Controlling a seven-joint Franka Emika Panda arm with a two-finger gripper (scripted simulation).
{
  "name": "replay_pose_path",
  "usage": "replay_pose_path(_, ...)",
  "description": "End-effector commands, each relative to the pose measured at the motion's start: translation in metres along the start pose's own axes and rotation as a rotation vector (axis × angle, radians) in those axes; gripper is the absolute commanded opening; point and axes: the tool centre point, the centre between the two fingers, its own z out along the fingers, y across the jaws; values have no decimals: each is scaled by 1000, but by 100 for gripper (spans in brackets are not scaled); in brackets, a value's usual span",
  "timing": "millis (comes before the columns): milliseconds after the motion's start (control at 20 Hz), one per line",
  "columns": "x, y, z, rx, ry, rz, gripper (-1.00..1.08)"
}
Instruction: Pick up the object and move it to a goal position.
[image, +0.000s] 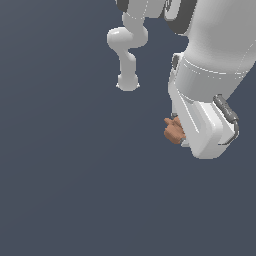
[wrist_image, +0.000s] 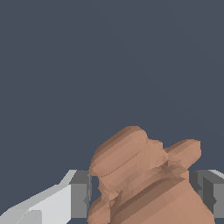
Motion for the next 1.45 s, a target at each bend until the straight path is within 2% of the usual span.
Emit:
replay_pose_path(0, -5, -2, -10, -1, 0, 0, -100)
replay_pose_path(550, -19, -9, -39, -1, -1, -1, -100)
replay_pose_path(1400, -22, -10, -45, -1, -1, -1, -100)
